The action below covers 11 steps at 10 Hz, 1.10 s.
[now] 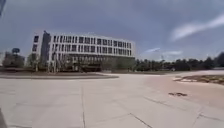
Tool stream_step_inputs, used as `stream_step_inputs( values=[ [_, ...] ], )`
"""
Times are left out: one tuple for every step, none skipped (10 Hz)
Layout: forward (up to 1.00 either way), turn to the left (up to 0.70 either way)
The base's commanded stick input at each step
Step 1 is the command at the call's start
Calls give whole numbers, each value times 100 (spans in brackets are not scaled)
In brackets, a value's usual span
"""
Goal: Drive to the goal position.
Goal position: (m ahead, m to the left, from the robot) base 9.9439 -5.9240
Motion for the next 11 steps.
stream_step_inputs(
  values=[
    [100,0],
    [100,0],
    [100,0],
    [100,-1],
    [100,-7],
    [100,-19],
    [100,-38],
    [100,-35],
    [100,-27],
    [100,0],
    [100,0]
  ],
)
